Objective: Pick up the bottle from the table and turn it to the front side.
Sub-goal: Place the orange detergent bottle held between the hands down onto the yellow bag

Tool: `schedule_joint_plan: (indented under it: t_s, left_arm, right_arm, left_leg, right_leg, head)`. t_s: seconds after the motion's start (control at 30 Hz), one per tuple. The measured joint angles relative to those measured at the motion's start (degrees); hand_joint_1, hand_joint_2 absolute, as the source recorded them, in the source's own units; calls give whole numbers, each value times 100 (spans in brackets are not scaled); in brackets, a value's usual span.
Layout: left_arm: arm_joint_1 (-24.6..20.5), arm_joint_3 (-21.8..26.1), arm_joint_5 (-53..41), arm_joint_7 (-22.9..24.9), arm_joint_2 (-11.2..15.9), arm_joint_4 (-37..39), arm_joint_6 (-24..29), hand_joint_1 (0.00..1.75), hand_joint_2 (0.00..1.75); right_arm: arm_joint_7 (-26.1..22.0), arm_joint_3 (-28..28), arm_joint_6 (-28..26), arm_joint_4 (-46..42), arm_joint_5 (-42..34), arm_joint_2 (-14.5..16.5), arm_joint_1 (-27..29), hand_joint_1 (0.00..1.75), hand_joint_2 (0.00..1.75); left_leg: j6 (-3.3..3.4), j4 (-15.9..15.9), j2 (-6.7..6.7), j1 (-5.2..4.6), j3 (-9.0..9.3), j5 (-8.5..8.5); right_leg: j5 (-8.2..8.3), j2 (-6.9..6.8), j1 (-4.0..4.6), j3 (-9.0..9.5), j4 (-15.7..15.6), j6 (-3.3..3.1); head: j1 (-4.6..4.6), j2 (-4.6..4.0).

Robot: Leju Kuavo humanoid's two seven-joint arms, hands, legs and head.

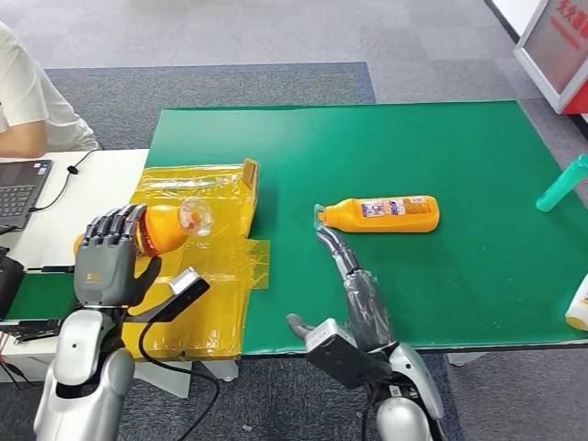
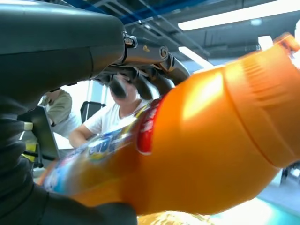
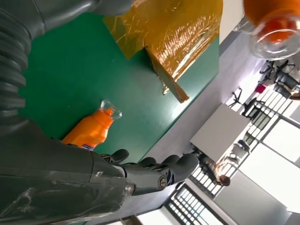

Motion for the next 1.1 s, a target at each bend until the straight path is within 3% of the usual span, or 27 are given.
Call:
schedule_joint_plan:
  t_s: [0.2, 0.47, 1.1]
  left_arm:
    - [-422, -176, -2, 239, 323, 462, -288, 175, 175]
    - [-483, -395, -2, 337, 546, 695, -363, 175, 175]
    - [-331, -624, -2, 67, 474, 870, -723, 175, 175]
  right_arm:
    - [5, 162, 62, 55, -67, 0, -59, 0, 175]
    - [4, 190, 53, 55, -93, 0, -54, 0, 175]
    - [-27, 314, 62, 19, -119, -3, -61, 0, 175]
  left_leg:
    - [1, 0, 0, 0, -1, 2]
    - [1, 0, 0, 0, -2, 1]
    - [1, 0, 0, 0, -2, 1]
  right_leg:
    - [5, 0, -2, 2, 0, 4]
    - [4, 0, -1, -1, -1, 5]
    - [4, 0, -1, 0, -1, 5]
  head:
    - [1, 0]
    - [0, -1]
    - [1, -1]
